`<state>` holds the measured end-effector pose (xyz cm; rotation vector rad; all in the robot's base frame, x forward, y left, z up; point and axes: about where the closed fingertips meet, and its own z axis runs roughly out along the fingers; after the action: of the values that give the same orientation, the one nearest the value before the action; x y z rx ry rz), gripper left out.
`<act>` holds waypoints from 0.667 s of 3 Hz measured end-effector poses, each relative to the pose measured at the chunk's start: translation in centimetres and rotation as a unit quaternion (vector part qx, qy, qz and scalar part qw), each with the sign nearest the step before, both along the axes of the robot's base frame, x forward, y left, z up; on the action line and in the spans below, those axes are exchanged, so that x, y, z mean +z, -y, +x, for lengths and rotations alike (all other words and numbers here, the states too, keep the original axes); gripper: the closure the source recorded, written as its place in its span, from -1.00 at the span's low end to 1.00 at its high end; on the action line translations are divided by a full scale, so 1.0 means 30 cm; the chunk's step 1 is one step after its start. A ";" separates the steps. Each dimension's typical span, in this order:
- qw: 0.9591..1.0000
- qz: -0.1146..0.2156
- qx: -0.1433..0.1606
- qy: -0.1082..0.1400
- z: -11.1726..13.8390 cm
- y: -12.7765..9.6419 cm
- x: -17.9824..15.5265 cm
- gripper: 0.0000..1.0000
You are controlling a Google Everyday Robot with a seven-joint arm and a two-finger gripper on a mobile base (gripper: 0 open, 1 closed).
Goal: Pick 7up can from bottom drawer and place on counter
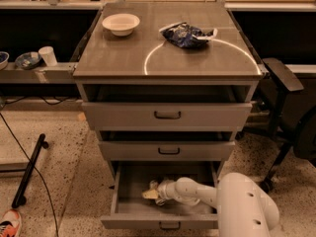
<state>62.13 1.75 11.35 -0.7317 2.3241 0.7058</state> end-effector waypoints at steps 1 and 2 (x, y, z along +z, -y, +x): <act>1.000 0.000 0.000 0.000 0.000 0.000 0.000 -0.08; 1.000 0.000 0.000 0.000 0.001 0.000 0.006 0.51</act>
Offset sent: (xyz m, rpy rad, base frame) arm 0.0000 0.0000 0.0000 0.0000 0.0000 0.0000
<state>62.15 1.76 11.53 -0.7318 2.3241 0.7059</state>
